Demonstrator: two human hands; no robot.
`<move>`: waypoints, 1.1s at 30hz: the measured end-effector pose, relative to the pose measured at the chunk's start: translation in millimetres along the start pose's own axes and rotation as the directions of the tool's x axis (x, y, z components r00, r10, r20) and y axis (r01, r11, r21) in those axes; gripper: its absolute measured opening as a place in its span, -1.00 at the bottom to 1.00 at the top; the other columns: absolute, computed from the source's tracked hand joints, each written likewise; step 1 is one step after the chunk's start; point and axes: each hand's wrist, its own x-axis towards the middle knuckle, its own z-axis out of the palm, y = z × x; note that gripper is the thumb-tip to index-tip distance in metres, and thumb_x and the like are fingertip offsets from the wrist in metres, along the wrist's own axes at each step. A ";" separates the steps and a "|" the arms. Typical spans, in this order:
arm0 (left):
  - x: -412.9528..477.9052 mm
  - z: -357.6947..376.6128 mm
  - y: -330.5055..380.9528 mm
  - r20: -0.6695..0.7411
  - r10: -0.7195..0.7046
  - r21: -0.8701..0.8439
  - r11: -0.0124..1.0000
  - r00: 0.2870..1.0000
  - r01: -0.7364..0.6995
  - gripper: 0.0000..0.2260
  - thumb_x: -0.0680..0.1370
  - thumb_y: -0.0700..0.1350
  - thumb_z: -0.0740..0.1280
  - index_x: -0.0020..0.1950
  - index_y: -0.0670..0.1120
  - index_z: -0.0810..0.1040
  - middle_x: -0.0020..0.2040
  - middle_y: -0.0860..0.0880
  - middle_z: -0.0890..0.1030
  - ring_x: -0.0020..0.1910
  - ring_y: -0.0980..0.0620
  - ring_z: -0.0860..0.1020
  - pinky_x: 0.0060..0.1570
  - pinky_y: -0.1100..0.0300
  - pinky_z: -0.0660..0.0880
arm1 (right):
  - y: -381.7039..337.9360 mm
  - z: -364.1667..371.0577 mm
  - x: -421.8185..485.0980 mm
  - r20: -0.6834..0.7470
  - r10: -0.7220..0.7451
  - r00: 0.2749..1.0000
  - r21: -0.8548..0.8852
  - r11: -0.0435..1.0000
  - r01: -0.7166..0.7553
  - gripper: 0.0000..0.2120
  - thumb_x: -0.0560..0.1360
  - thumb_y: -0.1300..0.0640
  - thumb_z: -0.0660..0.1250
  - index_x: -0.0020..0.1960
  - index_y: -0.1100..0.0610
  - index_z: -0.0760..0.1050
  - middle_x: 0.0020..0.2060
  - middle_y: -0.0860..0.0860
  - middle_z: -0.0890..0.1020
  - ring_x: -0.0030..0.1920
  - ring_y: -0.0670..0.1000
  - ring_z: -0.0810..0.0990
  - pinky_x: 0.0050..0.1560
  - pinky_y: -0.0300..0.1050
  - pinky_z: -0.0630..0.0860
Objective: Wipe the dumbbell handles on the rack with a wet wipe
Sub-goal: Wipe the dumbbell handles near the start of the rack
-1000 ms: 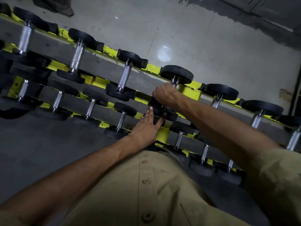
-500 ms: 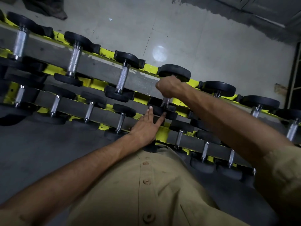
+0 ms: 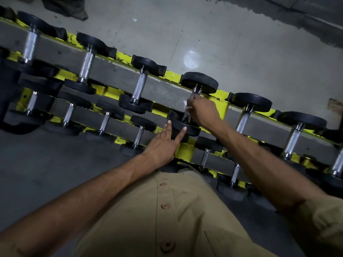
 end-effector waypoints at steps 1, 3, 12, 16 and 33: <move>-1.1 -0.6 1.0 0.001 -0.004 -0.004 1.000 1.000 0.004 -0.07 0.63 -0.19 0.30 0.66 0.00 -0.41 0.59 -0.51 -0.29 0.66 -0.40 -0.09 0.62 -0.15 0.15 | -2.0 9.0 -13.9 -0.040 0.060 0.997 0.108 0.993 -0.056 -0.90 0.54 0.06 0.33 -0.03 0.09 0.52 -0.09 0.11 0.60 -0.15 0.25 0.62 -0.30 -0.02 0.46; -3.1 -0.7 2.2 -0.013 -0.008 -0.022 1.000 1.000 0.007 -0.04 0.60 -0.19 0.33 0.67 0.01 -0.39 0.60 -0.45 -0.32 0.67 -0.36 -0.13 0.62 -0.15 0.14 | -8.7 27.8 -37.5 -0.064 0.222 0.973 0.304 0.933 -0.193 -0.86 0.54 0.00 0.33 -0.09 0.07 0.47 -0.17 0.09 0.63 -0.17 0.21 0.59 -0.30 -0.04 0.39; 2.1 4.8 11.2 -0.065 -0.045 0.041 0.998 0.997 0.047 0.05 0.55 -0.16 0.39 0.65 0.01 -0.43 0.59 -0.38 -0.45 0.67 -0.34 -0.21 0.62 -0.14 0.15 | 9.1 81.2 -22.6 0.408 0.597 0.691 0.762 0.195 -0.618 -0.84 0.50 0.10 0.45 -0.24 0.13 0.62 -0.26 0.05 0.70 -0.24 0.04 0.60 -0.21 -0.06 0.52; 1.4 5.3 14.0 -0.062 -0.070 0.061 0.995 0.996 0.074 0.06 0.55 -0.16 0.39 0.63 0.01 -0.47 0.58 -0.39 -0.45 0.66 -0.35 -0.22 0.62 -0.13 0.13 | 29.4 50.9 27.2 0.445 0.655 0.610 0.882 -0.202 -0.426 -0.83 0.52 0.34 0.38 -0.20 0.13 0.53 -0.33 0.07 0.56 -0.42 -0.05 0.48 -0.46 -0.26 0.32; 1.2 3.7 26.4 -0.049 -0.130 0.067 0.989 0.990 0.133 0.08 0.57 -0.09 0.43 0.64 -0.02 -0.47 0.57 -0.41 -0.46 0.66 -0.36 -0.21 0.63 -0.14 0.11 | 28.0 64.6 49.8 0.686 0.282 0.671 0.550 -0.805 -0.224 -0.76 0.65 0.15 0.14 0.08 0.20 0.57 -0.15 0.12 0.69 -0.18 0.07 0.61 0.04 0.07 0.54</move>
